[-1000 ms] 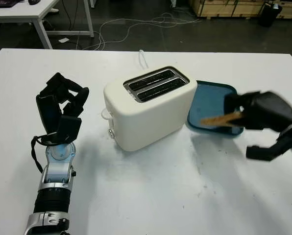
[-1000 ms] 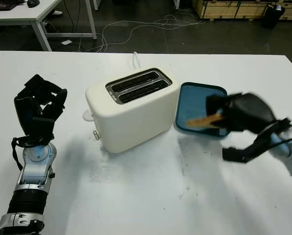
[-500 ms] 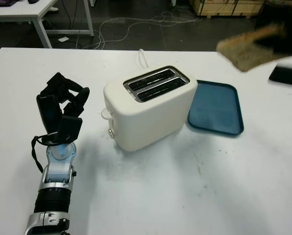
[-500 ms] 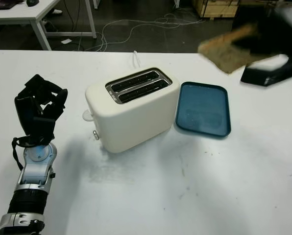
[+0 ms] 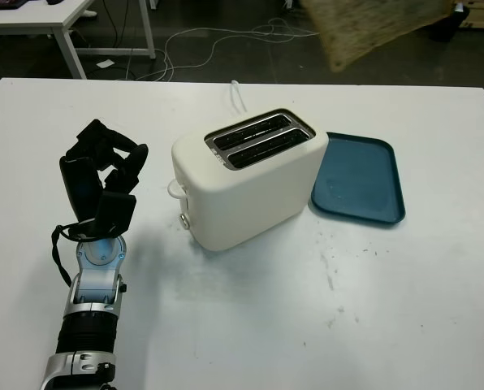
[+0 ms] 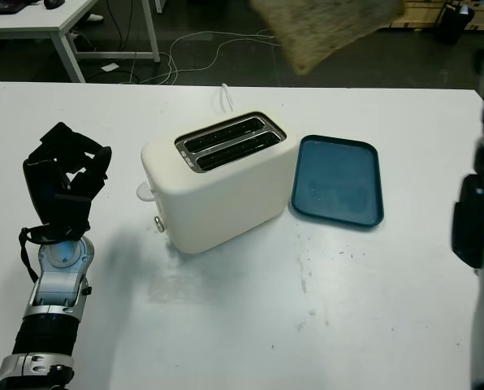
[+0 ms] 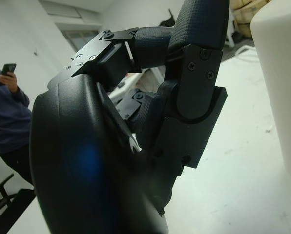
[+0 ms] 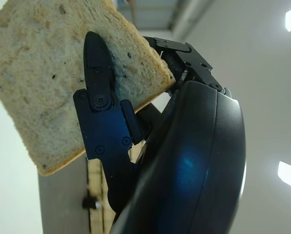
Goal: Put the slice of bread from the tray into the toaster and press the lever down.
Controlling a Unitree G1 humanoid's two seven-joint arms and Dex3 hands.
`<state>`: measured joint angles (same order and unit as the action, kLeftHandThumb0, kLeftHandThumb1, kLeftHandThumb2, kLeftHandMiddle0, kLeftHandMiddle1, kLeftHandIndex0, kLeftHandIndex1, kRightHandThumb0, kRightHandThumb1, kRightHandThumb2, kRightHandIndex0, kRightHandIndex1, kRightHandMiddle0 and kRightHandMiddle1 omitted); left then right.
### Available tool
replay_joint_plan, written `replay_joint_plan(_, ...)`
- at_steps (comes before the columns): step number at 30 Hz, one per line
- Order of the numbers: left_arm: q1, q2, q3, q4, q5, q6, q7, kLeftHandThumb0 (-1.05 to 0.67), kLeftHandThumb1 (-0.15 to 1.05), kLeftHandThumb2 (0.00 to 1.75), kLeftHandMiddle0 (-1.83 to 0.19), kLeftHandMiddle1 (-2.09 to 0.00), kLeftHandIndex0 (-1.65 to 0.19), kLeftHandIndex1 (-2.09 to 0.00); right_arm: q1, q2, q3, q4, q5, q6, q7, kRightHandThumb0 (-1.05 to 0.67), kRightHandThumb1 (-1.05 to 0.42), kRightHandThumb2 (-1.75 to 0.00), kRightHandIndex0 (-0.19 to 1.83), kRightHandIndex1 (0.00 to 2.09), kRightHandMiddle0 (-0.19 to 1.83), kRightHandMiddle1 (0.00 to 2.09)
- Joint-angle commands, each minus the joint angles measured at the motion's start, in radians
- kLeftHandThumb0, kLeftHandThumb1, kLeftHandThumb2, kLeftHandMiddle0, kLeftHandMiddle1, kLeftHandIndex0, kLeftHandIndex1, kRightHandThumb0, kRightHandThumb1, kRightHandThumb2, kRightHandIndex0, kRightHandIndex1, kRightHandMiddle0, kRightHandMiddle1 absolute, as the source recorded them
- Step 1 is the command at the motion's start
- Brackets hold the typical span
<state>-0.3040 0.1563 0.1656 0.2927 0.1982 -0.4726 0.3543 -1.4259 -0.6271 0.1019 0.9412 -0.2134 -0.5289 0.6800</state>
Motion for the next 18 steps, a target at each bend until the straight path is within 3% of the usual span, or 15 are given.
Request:
replay_joint_plan(1, 0.006, -0.004, -0.002, -0.004, 0.007, -0.001, 0.007, -0.99, 0.92, 0.20, -1.03, -1.65, -0.83, -1.47, -0.019, 0.036, 0.021, -0.021, 0.012, 0.008, 0.034, -0.47, -0.92, -0.21, 1.11, 1.75, 0.92, 1.75)
replay_joint_plan(13, 0.012, -0.007, -0.002, -0.007, 0.007, -0.002, 0.008, -0.99, 0.92, 0.21, -1.03, -1.65, -0.82, -1.46, 0.052, 0.119, 0.078, -0.050, 0.018, 0.057, 0.144, -0.48, -0.92, -0.39, 1.10, 1.75, 0.86, 1.75)
replay_joint_plan(18, 0.013, -0.007, -0.004, -0.010, 0.017, 0.004, 0.012, -0.98, 0.92, 0.21, -1.02, -1.66, -0.81, -1.47, 0.091, 0.129, 0.086, -0.042, 0.014, 0.013, 0.158, -0.50, -0.92, -0.41, 1.08, 1.75, 0.84, 1.75)
